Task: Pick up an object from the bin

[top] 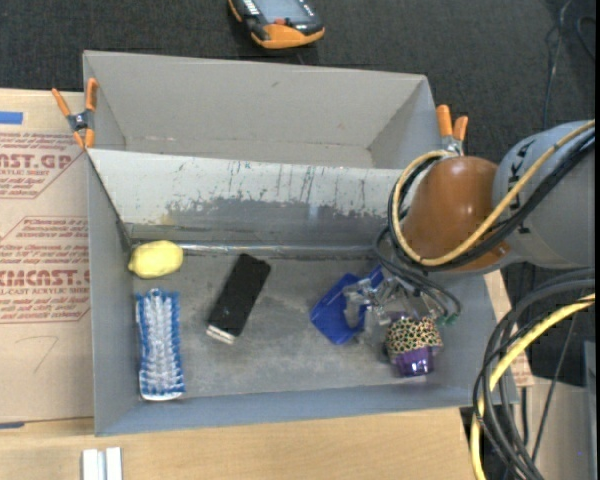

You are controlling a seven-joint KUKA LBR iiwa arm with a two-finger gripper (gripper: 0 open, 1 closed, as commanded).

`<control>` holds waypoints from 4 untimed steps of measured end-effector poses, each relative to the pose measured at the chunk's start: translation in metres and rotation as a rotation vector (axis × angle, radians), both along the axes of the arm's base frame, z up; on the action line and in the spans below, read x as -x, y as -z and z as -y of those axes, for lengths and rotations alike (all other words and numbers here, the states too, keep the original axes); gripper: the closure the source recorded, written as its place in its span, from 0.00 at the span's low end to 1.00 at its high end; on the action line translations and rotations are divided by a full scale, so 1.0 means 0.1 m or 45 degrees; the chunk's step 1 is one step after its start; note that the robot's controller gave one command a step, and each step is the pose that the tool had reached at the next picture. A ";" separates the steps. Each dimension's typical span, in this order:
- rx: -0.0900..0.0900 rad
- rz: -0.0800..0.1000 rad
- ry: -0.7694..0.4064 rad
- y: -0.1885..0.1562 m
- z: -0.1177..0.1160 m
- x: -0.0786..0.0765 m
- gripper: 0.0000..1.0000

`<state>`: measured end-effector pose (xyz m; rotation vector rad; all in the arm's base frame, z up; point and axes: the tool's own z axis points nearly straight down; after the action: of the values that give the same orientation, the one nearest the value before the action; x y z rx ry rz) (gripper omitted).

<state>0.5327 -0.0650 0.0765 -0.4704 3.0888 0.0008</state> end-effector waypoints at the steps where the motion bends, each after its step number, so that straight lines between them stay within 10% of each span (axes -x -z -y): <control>1: -0.010 0.012 -0.331 -0.16 0.23 0.11 1.00; 4: -0.013 0.016 -0.329 0.02 0.07 0.14 1.00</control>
Offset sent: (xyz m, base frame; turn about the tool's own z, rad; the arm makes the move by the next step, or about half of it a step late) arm 0.0000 0.0000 0.0000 0.0000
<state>0.5191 -0.0721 0.0742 -0.8604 2.9890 0.0170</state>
